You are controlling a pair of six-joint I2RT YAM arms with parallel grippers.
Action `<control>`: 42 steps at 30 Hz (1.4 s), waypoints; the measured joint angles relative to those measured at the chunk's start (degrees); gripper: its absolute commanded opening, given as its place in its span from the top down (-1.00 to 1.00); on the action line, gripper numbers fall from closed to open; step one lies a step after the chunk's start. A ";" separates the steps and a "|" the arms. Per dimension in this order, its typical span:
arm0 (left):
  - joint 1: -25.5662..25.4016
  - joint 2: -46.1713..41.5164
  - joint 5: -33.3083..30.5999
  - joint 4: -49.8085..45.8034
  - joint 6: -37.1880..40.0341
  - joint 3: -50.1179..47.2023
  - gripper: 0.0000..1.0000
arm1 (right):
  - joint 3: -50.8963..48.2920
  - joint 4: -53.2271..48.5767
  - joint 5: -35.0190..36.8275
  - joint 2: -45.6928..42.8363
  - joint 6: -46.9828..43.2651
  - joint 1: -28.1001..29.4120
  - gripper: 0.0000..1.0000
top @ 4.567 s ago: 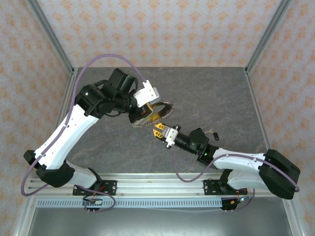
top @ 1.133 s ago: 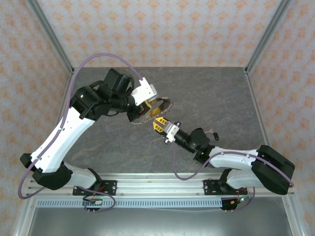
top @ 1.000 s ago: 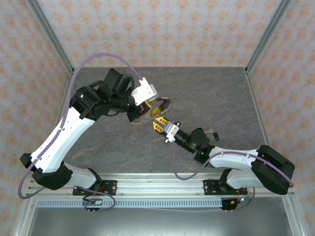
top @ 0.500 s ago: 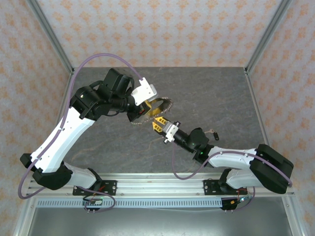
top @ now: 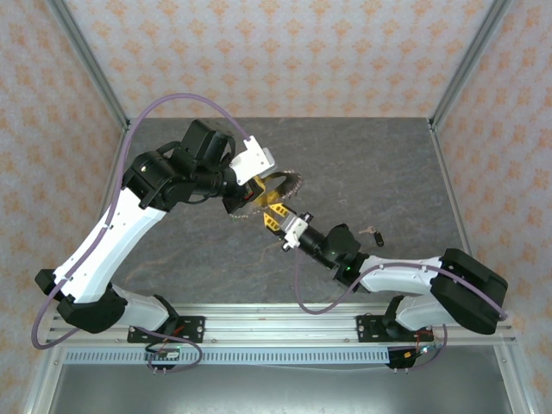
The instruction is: Put the keys on the keyring
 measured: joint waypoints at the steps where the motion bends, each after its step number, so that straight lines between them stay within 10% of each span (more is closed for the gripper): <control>1: 0.02 -0.02 0.00 0.00 0.00 0.00 1.00 | 0.00 -0.02 0.24 -0.11 -0.20 0.00 0.51; 42: 0.00 -0.87 -1.27 0.35 -0.46 -0.85 1.00 | 0.00 -1.66 -0.22 -1.36 -2.08 0.00 0.51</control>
